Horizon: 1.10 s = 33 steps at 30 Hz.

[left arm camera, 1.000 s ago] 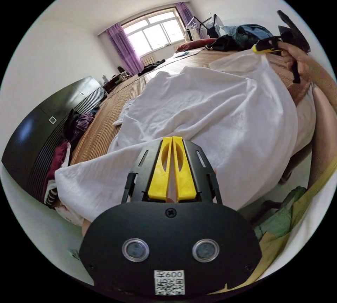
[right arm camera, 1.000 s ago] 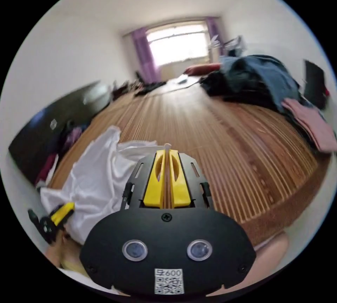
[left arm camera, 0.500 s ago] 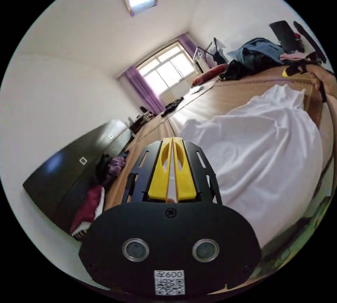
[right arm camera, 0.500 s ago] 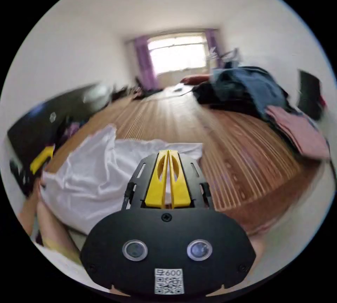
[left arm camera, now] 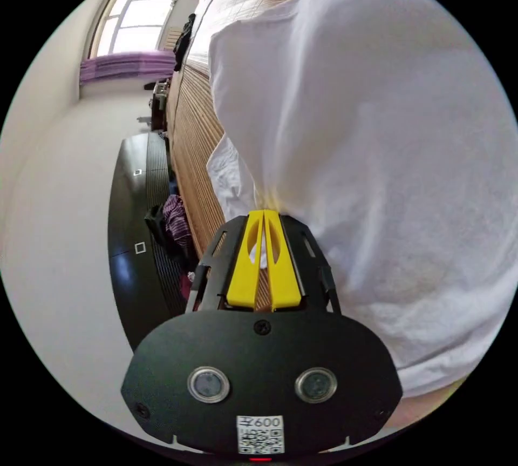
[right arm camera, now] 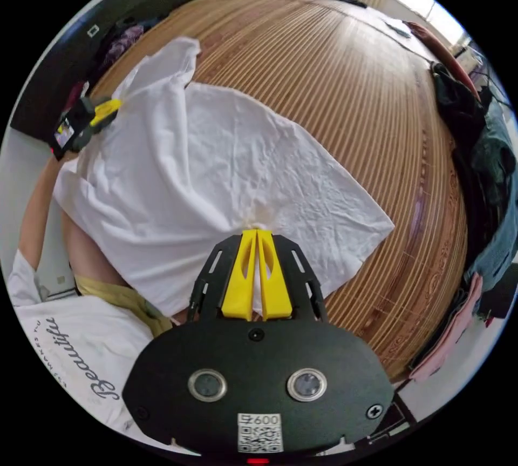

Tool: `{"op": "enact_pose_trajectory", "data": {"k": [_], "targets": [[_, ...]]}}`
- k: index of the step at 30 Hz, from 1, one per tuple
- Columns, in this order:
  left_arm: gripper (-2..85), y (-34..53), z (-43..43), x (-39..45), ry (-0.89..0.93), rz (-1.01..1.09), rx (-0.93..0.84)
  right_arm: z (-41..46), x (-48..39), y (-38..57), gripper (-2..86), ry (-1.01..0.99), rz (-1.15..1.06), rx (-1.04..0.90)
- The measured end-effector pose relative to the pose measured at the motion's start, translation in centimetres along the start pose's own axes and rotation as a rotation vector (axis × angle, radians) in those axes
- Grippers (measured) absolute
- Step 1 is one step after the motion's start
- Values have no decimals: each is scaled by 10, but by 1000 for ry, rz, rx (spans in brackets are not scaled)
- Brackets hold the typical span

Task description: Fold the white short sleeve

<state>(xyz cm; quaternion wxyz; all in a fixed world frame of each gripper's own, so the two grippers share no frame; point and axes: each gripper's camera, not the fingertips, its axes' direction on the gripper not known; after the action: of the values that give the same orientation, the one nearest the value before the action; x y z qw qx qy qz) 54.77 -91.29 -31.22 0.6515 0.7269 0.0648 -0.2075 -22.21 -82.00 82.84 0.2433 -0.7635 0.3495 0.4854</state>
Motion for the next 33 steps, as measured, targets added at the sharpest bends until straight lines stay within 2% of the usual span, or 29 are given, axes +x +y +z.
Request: {"op": "enact_pose_trajectory", "data": {"k": [2, 4, 8, 11, 13, 16, 18, 21, 23, 25, 27, 28, 30, 32, 33], "targets": [[7, 9, 0, -26, 74, -14, 32, 8, 11, -5, -8, -5, 28, 92], [7, 19, -1, -48, 144, -12, 70, 17, 11, -14, -8, 81, 16, 154], [7, 35, -20, -75, 340, 269, 121, 53, -10, -60, -8, 416, -129, 160], [7, 46, -35, -91, 432, 437, 251, 89, -10, -92, -8, 657, -144, 149], [7, 43, -25, -112, 497, 413, 261, 104, -3, -99, -8, 708, -123, 177], [7, 39, 14, -171, 808, 165, 213, 106, 16, -90, -8, 631, -53, 276], [7, 55, 57, -204, 1093, -109, 168, 109, 24, -76, -8, 633, -23, 281], [6, 81, 63, -191, 1220, -89, 262, 128, 5, -53, -8, 773, -85, 232], [6, 95, 52, -184, 1175, -107, 315, 133, -2, -35, -8, 822, -96, 213], [6, 104, 29, -178, 1031, -61, 359, 125, 1, -17, -8, 787, -29, 262], [6, 110, -2, -178, 693, -62, 312, 100, 3, 3, -8, 731, 47, 377], [7, 112, -10, -182, 615, -83, 316, 92, 0, 8, -8, 725, 52, 432], [7, 114, -42, -201, 392, -151, 452, 63, -18, 18, -9, 590, -21, 612], [7, 105, -61, -213, 318, -242, 562, 54, -31, 4, -9, 443, -101, 599], [8, 91, -69, -217, 336, -284, 610, 56, -38, -12, -9, 343, -156, 552]]}}
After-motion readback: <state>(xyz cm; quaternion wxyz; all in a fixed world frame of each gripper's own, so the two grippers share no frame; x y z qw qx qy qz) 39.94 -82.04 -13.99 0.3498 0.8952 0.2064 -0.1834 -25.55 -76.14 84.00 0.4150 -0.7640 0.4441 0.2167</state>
